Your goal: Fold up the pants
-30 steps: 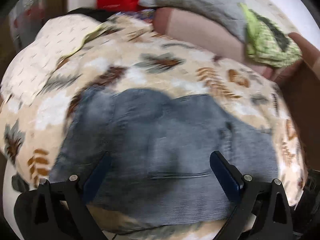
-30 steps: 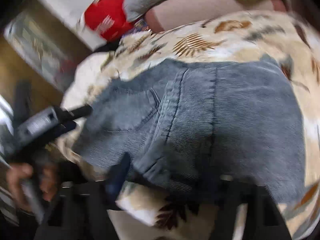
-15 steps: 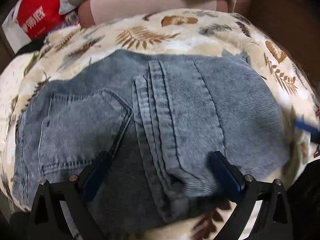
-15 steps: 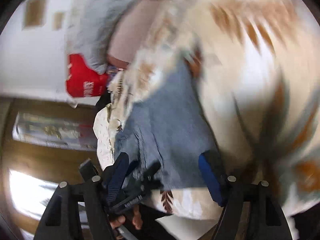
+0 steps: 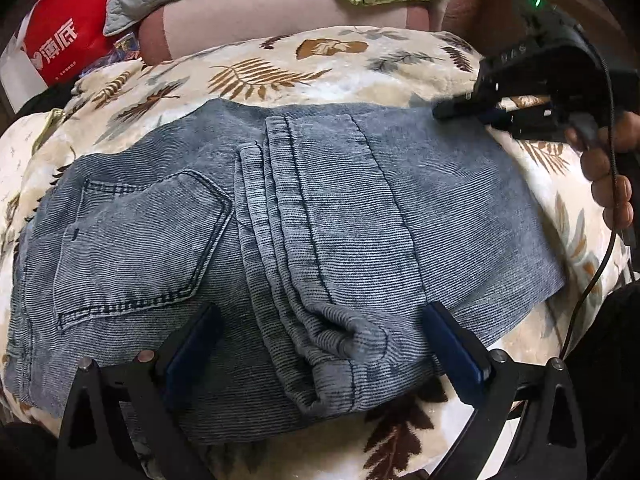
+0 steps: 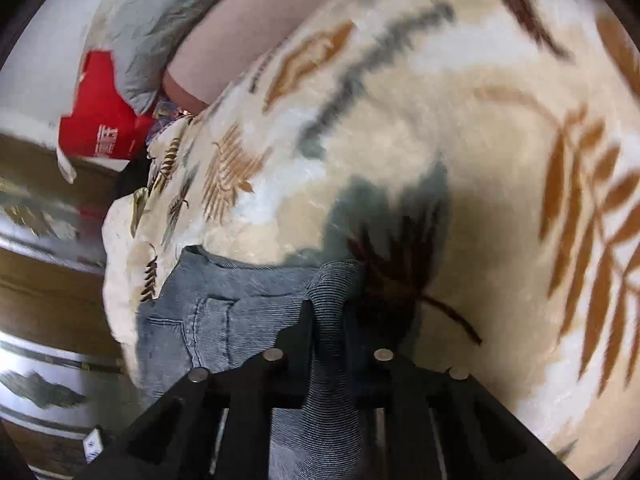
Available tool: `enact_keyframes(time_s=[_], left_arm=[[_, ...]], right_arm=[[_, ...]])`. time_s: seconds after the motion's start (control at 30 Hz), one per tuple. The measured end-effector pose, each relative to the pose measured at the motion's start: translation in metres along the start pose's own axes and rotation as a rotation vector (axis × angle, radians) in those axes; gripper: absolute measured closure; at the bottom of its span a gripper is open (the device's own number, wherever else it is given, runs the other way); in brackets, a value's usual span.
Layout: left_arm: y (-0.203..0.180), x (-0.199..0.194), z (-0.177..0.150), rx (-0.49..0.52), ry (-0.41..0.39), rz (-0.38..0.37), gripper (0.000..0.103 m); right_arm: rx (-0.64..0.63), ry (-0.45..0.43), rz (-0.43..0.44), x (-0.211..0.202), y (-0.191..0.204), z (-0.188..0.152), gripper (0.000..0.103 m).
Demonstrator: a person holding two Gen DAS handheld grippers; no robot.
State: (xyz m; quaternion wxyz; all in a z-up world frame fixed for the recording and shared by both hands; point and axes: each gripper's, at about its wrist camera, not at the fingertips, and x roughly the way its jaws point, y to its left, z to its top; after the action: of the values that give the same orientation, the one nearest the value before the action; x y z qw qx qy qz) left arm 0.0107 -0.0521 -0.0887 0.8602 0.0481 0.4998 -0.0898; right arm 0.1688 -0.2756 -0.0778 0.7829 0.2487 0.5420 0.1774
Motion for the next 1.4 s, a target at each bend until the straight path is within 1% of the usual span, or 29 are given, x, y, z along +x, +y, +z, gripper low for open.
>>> enact_keyframes(time_s=[0.03,0.07,0.1,0.13,0.17,0.2,0.23,0.27,0.3,0.37,0.4,0.47,0.53,0.57,0.6,0.63,0.67,0.7,0.77,0.83,0.9,0.97,1.03,1.17,1.27,1.3,1.33,1.37,1.4], left_arm=[[0.001,-0.001,0.0,0.002,-0.004,-0.001,0.002],[0.001,0.0,0.0,0.006,-0.009,0.004,0.002],[0.001,-0.001,0.0,0.007,-0.011,0.004,0.002],[0.001,-0.001,-0.001,0.002,-0.008,0.002,0.002],[0.001,-0.002,0.001,0.0,-0.002,-0.006,0.002],[0.004,-0.007,-0.001,-0.005,-0.002,-0.022,0.002],[0.009,-0.011,0.003,-0.017,-0.01,-0.041,0.002],[0.018,-0.02,0.004,-0.048,-0.034,-0.052,0.002],[0.025,-0.027,0.005,-0.07,-0.058,-0.054,0.002],[0.047,-0.045,0.004,-0.133,-0.128,-0.052,0.002],[0.057,-0.05,0.002,-0.166,-0.141,-0.044,0.002],[0.089,-0.057,0.0,-0.271,-0.156,-0.045,0.002],[0.112,-0.059,-0.002,-0.345,-0.157,-0.042,0.002],[0.126,-0.057,-0.004,-0.385,-0.154,-0.034,0.002],[0.133,-0.057,-0.005,-0.403,-0.149,-0.031,0.002],[0.138,-0.057,-0.008,-0.418,-0.147,-0.031,0.002],[0.144,-0.06,-0.01,-0.429,-0.156,-0.034,0.002],[0.149,-0.063,-0.013,-0.441,-0.169,-0.025,0.002],[0.157,-0.064,-0.014,-0.468,-0.181,-0.029,0.002],[0.162,-0.064,-0.016,-0.485,-0.186,-0.04,0.002],[0.163,-0.064,-0.017,-0.481,-0.195,-0.048,0.002],[0.166,-0.065,-0.018,-0.477,-0.202,-0.042,0.002],[0.168,-0.066,-0.02,-0.478,-0.206,-0.044,0.002],[0.173,-0.064,-0.022,-0.488,-0.206,-0.049,0.002],[0.173,-0.062,-0.022,-0.483,-0.205,-0.05,0.002],[0.173,-0.061,-0.022,-0.48,-0.204,-0.048,0.002],[0.173,-0.06,-0.022,-0.478,-0.202,-0.048,0.002],[0.173,-0.06,-0.022,-0.479,-0.201,-0.048,0.002],[0.173,-0.06,-0.022,-0.481,-0.202,-0.049,0.002]], right_arm=[[-0.027,-0.032,-0.029,-0.005,0.007,0.0,0.091],[-0.054,-0.038,-0.062,-0.005,0.01,-0.001,0.091],[-0.092,-0.021,-0.13,0.004,0.012,-0.006,0.09],[-0.126,0.008,-0.189,0.017,0.01,-0.008,0.084],[-0.157,-0.004,-0.205,0.021,0.009,-0.011,0.082],[-0.149,-0.029,-0.181,0.016,0.008,-0.012,0.079],[-0.115,-0.032,-0.153,0.006,0.005,-0.013,0.065],[-0.081,-0.042,-0.144,-0.006,0.004,-0.014,0.054],[-0.074,-0.085,-0.136,-0.025,0.007,-0.02,0.045],[-0.108,-0.13,-0.096,-0.05,0.017,-0.034,0.045],[-0.112,-0.13,-0.054,-0.06,0.02,-0.045,0.045],[-0.093,-0.116,0.05,-0.069,0.023,-0.073,0.044],[-0.061,-0.057,0.113,-0.056,0.013,-0.102,0.044],[-0.049,-0.021,0.087,-0.04,0.007,-0.11,0.044],[-0.026,0.026,0.023,-0.022,-0.007,-0.117,0.055],[0.003,0.008,0.014,-0.019,-0.017,-0.12,0.061],[0.017,-0.019,0.03,-0.029,-0.015,-0.12,0.061],[-0.029,-0.043,0.03,-0.042,-0.002,-0.12,0.06],[-0.152,-0.103,-0.013,-0.059,0.029,-0.121,0.06],[-0.307,-0.105,-0.009,-0.062,0.069,-0.128,0.06],[-0.456,-0.071,-0.011,-0.046,0.104,-0.143,0.06],[-0.541,-0.007,0.009,-0.022,0.126,-0.154,0.06],[-0.606,0.029,-0.011,-0.003,0.136,-0.164,0.062],[-0.653,0.037,-0.072,0.017,0.14,-0.167,0.063],[-0.658,0.062,-0.074,0.025,0.135,-0.166,0.063],[-0.649,0.066,-0.068,0.029,0.135,-0.163,0.066],[-0.633,0.067,-0.053,0.031,0.136,-0.159,0.076],[-0.615,0.065,-0.036,0.03,0.135,-0.157,0.081],[-0.588,0.064,-0.014,0.026,0.131,-0.155,0.082]])
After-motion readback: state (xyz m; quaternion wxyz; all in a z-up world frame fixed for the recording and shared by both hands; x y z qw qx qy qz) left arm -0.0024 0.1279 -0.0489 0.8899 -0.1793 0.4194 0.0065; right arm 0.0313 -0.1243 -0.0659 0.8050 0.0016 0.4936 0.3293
